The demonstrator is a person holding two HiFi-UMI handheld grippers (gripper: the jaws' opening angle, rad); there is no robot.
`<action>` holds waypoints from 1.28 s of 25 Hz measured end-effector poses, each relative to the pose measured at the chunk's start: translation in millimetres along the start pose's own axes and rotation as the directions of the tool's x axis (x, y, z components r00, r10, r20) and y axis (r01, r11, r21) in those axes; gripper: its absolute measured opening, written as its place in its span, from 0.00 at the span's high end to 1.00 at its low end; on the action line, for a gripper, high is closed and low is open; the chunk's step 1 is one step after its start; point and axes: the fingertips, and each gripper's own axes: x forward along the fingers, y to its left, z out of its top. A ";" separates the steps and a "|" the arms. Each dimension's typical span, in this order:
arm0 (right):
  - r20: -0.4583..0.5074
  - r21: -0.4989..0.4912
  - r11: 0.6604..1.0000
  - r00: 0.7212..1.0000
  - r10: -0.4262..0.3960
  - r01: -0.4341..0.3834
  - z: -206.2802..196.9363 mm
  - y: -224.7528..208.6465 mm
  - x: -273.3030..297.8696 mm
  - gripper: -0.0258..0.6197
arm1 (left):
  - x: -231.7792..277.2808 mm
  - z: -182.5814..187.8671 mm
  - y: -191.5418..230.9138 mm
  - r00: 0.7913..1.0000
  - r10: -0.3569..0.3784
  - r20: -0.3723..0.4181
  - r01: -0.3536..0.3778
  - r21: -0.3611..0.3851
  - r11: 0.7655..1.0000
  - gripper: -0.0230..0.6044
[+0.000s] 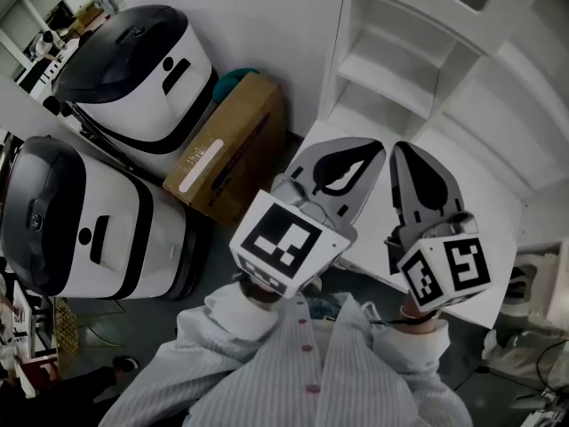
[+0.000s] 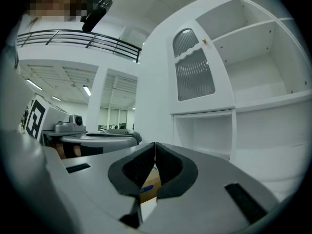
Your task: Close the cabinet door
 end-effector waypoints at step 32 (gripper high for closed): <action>-0.016 -0.001 1.000 1.000 -0.022 0.022 -5.2 -3.6 0.8 0.94 | 2.4 -3.3 3.5 1.000 -0.022 -0.017 0.022 0.026 0.999 0.95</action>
